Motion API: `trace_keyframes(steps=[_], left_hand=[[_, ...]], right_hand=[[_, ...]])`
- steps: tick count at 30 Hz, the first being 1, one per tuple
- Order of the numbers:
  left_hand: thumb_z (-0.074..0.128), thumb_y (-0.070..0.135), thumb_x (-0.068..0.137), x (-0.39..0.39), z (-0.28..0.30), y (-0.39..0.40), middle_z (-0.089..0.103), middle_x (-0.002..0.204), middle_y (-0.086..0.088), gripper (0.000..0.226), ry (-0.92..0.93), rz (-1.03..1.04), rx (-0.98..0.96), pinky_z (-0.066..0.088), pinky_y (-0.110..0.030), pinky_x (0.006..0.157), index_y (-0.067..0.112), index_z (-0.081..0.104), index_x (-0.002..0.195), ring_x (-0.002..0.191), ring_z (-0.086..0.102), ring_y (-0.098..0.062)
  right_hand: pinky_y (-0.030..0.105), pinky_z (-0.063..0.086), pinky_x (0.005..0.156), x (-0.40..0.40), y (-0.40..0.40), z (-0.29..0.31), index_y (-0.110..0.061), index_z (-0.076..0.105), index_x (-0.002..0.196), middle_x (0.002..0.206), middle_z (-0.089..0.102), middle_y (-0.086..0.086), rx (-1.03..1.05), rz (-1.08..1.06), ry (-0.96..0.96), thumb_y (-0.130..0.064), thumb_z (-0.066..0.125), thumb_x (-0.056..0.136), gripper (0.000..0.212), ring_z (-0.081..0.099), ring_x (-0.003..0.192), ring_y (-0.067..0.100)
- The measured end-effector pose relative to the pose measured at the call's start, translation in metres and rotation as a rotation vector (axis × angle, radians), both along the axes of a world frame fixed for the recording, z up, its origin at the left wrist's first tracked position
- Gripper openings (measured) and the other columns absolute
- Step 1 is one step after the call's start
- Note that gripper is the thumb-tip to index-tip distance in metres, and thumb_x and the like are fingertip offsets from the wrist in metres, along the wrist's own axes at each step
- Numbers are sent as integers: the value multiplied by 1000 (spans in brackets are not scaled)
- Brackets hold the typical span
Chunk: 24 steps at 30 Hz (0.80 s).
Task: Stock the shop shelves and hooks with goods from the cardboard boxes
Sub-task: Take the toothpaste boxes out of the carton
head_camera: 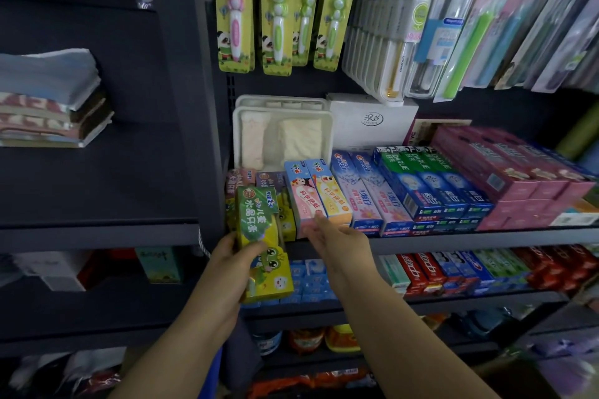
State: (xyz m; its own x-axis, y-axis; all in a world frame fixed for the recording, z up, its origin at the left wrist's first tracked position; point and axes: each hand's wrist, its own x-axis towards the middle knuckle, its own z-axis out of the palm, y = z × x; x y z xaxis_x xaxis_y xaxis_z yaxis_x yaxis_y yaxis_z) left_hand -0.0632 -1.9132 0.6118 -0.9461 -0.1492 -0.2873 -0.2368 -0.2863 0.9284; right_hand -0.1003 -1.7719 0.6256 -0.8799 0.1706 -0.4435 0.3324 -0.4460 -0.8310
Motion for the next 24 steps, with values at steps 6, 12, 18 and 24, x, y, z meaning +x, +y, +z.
trace_keyframes(steps=[6,12,18,24], left_hand=[[60,13,90,1,4,2,73,95,-3,20,12,-16,66,57,-31,58,20,62,108,73,72,-16],[62,13,88,7,5,10,73,99,-7,23,32,-43,74,57,-38,68,16,62,112,85,71,-24],[58,24,91,10,9,11,75,92,-7,22,82,-46,22,55,-34,66,12,65,108,79,71,-21],[52,27,95,14,1,-3,69,97,-13,21,8,7,-11,54,-36,64,13,62,107,77,66,-23]], right_hand=[[26,50,71,7,9,-7,-3,63,88,80,69,9,234,122,20,-17,61,91,15,62,70,13],[24,50,64,58,15,2,-26,63,95,85,68,-5,621,626,161,-42,52,95,20,63,67,6],[28,53,69,60,2,-4,-16,66,101,75,68,4,483,585,246,-34,53,96,22,60,66,13],[38,57,85,28,-22,-8,-6,70,91,71,71,3,440,392,169,-37,60,92,33,65,67,13]])
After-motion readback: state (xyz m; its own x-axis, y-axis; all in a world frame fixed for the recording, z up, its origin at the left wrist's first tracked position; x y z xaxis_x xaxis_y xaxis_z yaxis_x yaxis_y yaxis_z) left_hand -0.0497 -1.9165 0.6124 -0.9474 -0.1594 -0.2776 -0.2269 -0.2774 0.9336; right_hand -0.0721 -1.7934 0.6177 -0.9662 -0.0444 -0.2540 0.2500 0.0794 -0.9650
